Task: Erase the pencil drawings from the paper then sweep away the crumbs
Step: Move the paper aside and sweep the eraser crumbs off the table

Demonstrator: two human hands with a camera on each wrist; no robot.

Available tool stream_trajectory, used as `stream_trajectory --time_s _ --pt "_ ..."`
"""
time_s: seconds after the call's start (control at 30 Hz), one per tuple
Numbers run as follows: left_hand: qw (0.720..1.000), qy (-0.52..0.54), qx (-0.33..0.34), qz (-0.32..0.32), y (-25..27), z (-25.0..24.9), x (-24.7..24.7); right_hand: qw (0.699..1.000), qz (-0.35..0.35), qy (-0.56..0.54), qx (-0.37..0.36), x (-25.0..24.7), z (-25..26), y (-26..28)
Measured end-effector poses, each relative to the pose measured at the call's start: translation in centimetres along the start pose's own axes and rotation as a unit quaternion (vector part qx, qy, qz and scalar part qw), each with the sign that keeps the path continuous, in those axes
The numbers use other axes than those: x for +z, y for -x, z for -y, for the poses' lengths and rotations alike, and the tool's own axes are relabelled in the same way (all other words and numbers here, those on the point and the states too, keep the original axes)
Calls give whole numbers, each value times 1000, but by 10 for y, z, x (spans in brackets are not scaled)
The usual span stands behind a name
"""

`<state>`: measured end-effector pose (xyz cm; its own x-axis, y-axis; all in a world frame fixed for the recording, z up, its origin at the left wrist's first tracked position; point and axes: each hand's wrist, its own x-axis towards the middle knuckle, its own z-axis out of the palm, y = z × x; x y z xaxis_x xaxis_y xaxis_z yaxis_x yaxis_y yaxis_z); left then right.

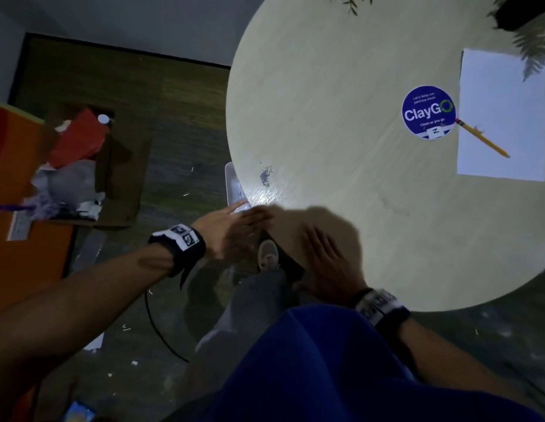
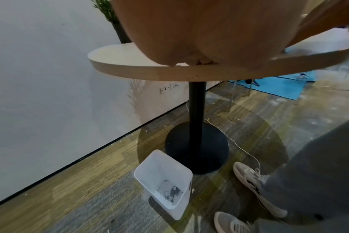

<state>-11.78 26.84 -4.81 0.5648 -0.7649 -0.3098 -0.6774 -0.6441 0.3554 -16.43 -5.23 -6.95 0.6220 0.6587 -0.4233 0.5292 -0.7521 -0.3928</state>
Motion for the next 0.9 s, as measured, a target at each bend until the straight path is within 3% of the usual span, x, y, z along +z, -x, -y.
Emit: stream_trajectory --time_s 0.13,0.23,0.3,0.43,0.53,0.63,0.67,0.8,0.9 --pt "993 62 -95 -27 -20 1 -14 1000 -3 8 20 -36 14 -72" --pt "985 -3 -162 -62 -34 7 -26 999 -40 13 25 -68 15 -111" --pt "959 12 -257 -116 -33 14 -33 996 -81 9 25 -87 13 -131" --pt "889 140 -375 -224 -16 11 -22 999 -33 5 29 -109 1 -171" --pt "874 164 -373 -263 -11 -8 4 998 -3 50 -23 -102 0 -183" --pt "875 182 -349 -283 -11 -36 32 992 -29 93 -82 -98 4 -174" --pt "872 199 -349 -279 -12 -44 39 994 -37 81 -64 -98 1 -167" --pt "846 256 -366 -291 -18 -58 58 988 -93 25 121 -88 0 -128" --pt "824 279 -371 -326 -25 -56 64 990 -77 23 115 -57 28 -115"
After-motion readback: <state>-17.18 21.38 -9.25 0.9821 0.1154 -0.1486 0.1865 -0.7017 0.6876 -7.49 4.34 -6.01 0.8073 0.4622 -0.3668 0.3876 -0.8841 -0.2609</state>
